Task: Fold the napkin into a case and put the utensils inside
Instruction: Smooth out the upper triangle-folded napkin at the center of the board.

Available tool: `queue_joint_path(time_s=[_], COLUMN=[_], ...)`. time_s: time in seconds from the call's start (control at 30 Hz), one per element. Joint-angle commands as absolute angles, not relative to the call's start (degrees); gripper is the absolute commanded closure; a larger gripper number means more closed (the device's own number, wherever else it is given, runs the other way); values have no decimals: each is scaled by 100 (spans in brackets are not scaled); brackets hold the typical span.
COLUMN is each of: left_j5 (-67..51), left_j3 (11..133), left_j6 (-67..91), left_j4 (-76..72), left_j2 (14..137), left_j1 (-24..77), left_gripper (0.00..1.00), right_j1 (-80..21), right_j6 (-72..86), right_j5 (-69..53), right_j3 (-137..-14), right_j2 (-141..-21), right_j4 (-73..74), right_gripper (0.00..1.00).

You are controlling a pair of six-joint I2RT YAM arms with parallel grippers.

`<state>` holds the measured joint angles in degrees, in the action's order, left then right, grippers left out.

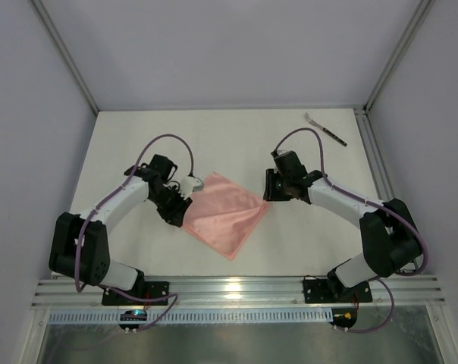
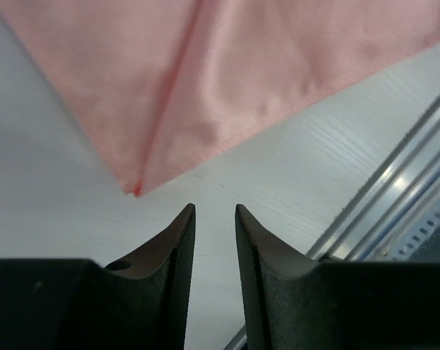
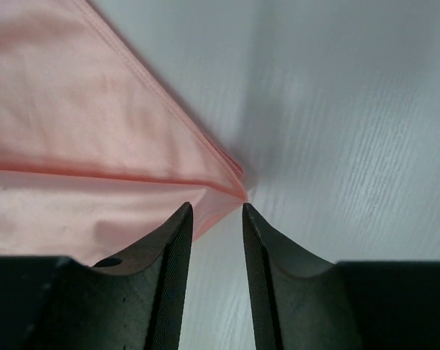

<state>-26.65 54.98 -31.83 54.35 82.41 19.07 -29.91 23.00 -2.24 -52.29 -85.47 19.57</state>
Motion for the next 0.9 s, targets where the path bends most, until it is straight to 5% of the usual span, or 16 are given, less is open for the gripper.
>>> queue_joint_path(time_s=[0.0, 0.3, 0.87], left_j5=[-2101, -1872, -1476], left_j3=[5695, 5555, 5063], left_j6=[-2269, -2145, -2469], left_j4=[4475, 4096, 3902], left_j2=[8419, 8789, 9176], left_j1=[1653, 1538, 1556], left_gripper=[69, 59, 66], right_j1=[-2839, -2681, -2663], right_j6=[2426, 2400, 2233], right_j5=[-334, -598, -317], right_j3=[-5133, -5089, -5291], right_j2=[-8648, -9008, -9685], right_j4=[1776, 1398, 1512], right_gripper=[62, 62, 82])
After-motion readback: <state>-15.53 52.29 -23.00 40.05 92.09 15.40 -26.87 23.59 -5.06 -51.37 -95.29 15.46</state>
